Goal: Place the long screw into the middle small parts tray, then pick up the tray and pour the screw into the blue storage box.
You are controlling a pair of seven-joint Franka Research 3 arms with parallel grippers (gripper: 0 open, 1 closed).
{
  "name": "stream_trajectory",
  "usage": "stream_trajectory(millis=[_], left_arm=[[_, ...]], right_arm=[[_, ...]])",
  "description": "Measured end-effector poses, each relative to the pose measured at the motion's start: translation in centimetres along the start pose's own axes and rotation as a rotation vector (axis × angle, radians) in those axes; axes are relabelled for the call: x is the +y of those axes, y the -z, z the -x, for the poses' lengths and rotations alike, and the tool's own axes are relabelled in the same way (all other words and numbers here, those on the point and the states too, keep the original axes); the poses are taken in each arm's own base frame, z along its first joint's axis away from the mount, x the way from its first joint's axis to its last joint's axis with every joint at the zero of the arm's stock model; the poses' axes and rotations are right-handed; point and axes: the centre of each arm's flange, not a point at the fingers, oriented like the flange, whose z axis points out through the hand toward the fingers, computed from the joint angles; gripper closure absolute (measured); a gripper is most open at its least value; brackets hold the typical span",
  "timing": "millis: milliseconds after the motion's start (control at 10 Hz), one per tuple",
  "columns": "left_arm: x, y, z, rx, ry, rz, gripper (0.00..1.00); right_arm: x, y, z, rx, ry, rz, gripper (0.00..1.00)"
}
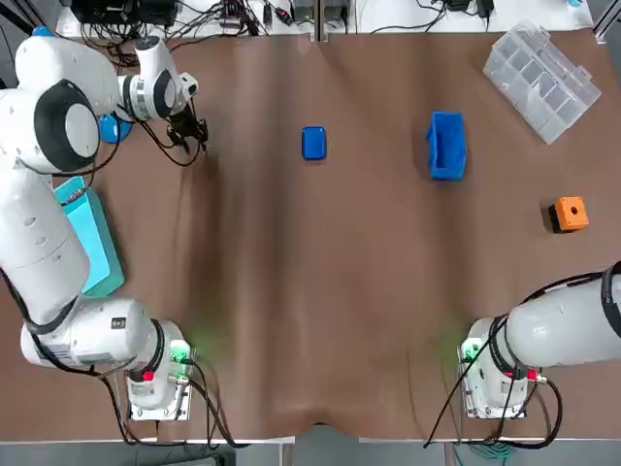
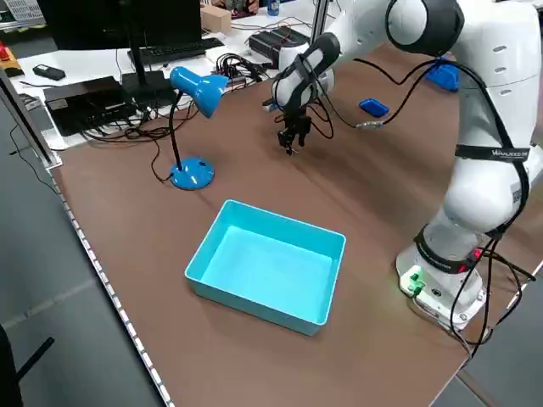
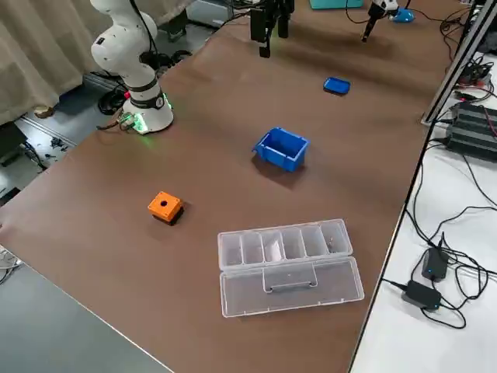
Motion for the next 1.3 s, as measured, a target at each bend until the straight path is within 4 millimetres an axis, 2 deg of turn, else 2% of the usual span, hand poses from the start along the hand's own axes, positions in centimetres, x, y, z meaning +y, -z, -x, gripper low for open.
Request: stream_trajectory(millis=[200,300,400,500,600,700,1000,1200,1300], left_arm=[[-0.1,-0.1,-0.1,0.000,-0.001,-0.002,0.54],[-0.3,0.0,-0.2,0.002,0.000,-0.006,0.65],[-0.3,0.0,-0.2,0.004,0.000,-0.006,0.69],[-0.3,0.1,-0.3,0.006,0.001,-0.006,0.80],[-0.3,0.1,-0.4,0.009,-0.001,-0.005,0.84],[-0.2,0.1,-0.4,0.013,-0.001,-0.004,0.93],[0.0,0.9,-1.0,0.037,-0.003,0.000,0.94],[0.9,3.8,-1.9,0.095,0.014,0.012,0.94],[2.6,6.1,-2.1,0.133,0.015,0.024,0.94]], right_arm=[[0.0,0.0,0.0,0.000,0.000,0.000,0.00],[0.0,0.0,0.0,0.000,0.000,0.000,0.00],[0.0,0.0,0.0,0.000,0.000,0.000,0.00],[0.0,0.0,0.0,0.000,-0.001,0.000,0.00],[0.1,0.0,0.0,0.000,-0.001,0.000,0.00],[0.1,0.0,0.0,0.000,-0.001,0.000,0.00],[0.1,0.0,0.0,0.000,-0.001,0.000,0.00],[0.1,0.0,0.0,0.000,-0.002,0.000,0.00],[0.1,0.0,0.0,0.000,-0.002,0.000,0.00]])
